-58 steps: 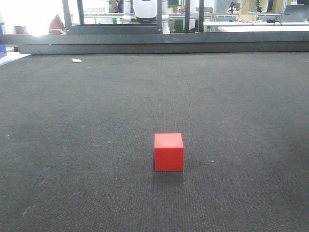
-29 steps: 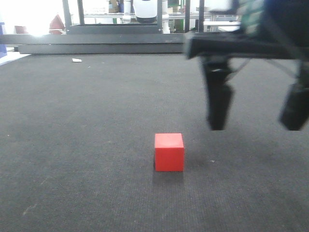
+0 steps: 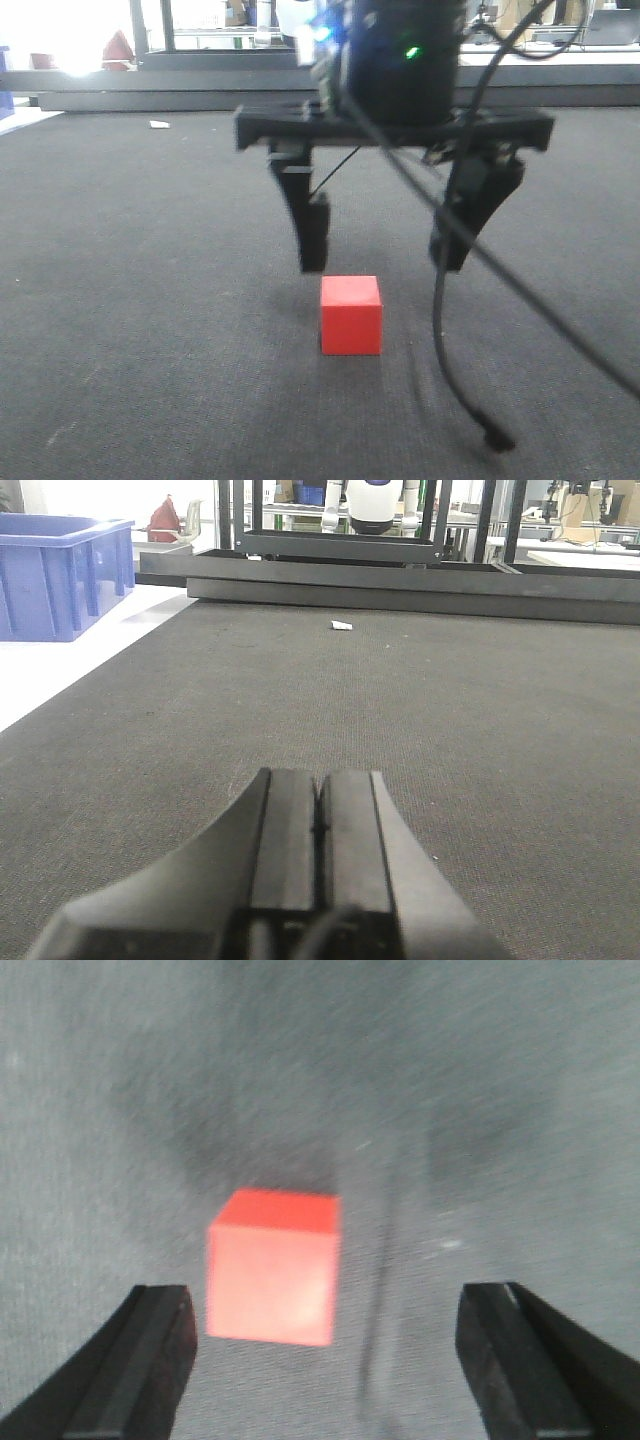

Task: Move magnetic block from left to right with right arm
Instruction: 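Lower the open right gripper over the red cube, then close the right gripper on the red cube and lift it, then raise the held red cube clear of the table with the right gripper, then drive the base away from the table holding the cube in the right gripper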

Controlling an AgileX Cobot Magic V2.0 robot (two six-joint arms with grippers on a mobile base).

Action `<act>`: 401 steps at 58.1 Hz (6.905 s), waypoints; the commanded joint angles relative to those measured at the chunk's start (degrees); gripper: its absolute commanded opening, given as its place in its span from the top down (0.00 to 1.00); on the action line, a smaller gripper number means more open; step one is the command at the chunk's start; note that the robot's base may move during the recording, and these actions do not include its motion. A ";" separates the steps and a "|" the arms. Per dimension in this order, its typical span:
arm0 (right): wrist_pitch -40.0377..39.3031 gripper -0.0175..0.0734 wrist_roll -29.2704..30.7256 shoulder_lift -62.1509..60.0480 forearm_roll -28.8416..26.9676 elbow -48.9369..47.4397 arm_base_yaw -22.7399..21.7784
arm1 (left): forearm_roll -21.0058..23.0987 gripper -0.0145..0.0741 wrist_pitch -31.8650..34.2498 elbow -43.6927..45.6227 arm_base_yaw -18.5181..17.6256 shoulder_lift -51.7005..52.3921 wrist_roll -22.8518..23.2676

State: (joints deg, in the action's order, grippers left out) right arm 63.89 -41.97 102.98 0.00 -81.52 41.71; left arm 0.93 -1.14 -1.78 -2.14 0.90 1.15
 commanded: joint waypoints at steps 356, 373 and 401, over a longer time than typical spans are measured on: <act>-50.34 0.39 46.49 -97.58 -10.26 64.88 -42.53 | 0.36 0.97 4.73 -0.59 -0.42 0.41 0.06; -50.34 0.39 46.49 -97.58 -10.26 64.88 -42.53 | 0.36 0.97 4.73 -0.59 -0.42 0.41 0.06; -50.34 0.39 46.49 -97.58 -10.26 64.88 -42.53 | 0.36 0.97 4.73 -0.59 -0.42 0.41 0.06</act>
State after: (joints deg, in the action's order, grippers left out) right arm 18.13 4.48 4.78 -9.97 -14.97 -0.69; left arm 0.93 -1.14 -1.78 -2.14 0.90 1.15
